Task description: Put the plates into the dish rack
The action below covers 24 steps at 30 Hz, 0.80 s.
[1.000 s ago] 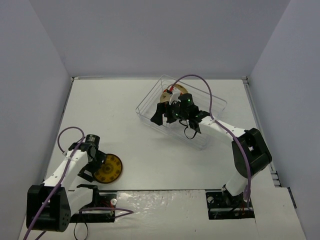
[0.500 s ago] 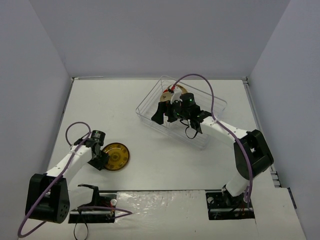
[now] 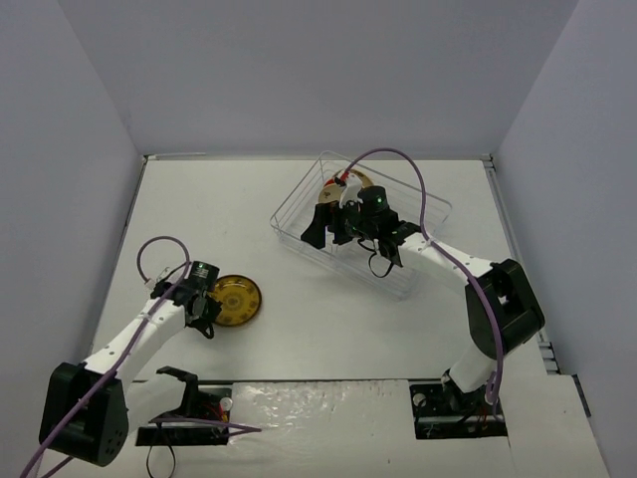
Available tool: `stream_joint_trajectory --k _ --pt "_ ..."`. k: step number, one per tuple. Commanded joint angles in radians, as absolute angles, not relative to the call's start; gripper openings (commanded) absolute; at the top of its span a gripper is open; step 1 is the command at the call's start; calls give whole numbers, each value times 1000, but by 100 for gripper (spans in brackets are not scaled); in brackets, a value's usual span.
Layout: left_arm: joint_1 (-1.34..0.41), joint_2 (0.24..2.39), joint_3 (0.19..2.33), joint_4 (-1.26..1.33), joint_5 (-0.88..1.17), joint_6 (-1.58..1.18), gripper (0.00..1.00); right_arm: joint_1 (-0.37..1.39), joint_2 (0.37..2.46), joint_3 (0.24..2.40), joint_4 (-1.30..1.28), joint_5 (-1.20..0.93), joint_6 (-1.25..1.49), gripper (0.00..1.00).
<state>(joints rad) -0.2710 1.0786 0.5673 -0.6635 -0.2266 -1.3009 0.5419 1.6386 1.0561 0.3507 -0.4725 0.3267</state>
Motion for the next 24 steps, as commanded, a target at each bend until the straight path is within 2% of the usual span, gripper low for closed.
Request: stream_joint_trajectory --k 1,11,19,24 --pt "-352 916 688 -663 -442 -1195 0 535 1625 1075 431 -486 327 100" --pt "-359 782 682 -326 -389 -918 0 539 1605 1056 470 -562 296 100" --pt "-370 775 715 16 -124 -533 0 546 1559 1035 523 -670 247 100" --pt "-370 811 785 56 -37 -422 0 545 1528 1014 558 -734 220 100"
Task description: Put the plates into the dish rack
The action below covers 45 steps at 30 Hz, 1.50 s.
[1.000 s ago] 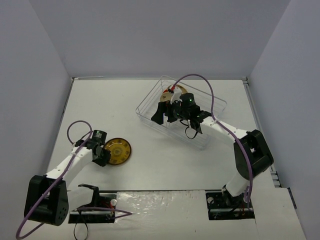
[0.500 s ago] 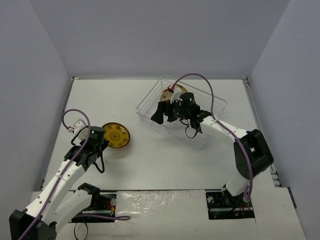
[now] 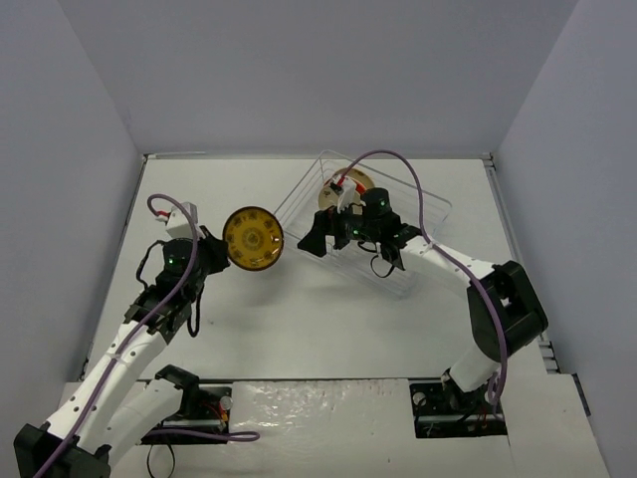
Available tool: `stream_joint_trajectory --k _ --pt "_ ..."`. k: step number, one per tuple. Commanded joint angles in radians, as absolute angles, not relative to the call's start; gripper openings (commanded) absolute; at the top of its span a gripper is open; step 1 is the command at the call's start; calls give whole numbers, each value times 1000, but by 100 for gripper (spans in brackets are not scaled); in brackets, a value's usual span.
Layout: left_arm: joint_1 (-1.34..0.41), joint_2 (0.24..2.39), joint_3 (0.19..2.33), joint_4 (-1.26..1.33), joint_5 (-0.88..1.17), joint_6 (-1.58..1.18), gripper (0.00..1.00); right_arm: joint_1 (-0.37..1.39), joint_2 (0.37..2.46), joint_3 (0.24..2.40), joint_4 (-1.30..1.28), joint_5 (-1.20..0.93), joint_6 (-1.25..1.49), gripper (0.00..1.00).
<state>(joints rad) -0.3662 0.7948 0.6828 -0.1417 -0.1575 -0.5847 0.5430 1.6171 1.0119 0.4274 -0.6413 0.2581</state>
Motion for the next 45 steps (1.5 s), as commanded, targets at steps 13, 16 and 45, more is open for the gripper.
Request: stream_joint_trajectory --k 13,16,45 --pt "-382 954 945 154 162 -178 0 537 1301 984 454 -539 168 100" --pt "-383 1002 994 189 240 -126 0 537 1270 982 419 -487 157 100" --pt "-387 1146 1114 244 513 -97 0 472 1476 1076 594 -751 64 42"
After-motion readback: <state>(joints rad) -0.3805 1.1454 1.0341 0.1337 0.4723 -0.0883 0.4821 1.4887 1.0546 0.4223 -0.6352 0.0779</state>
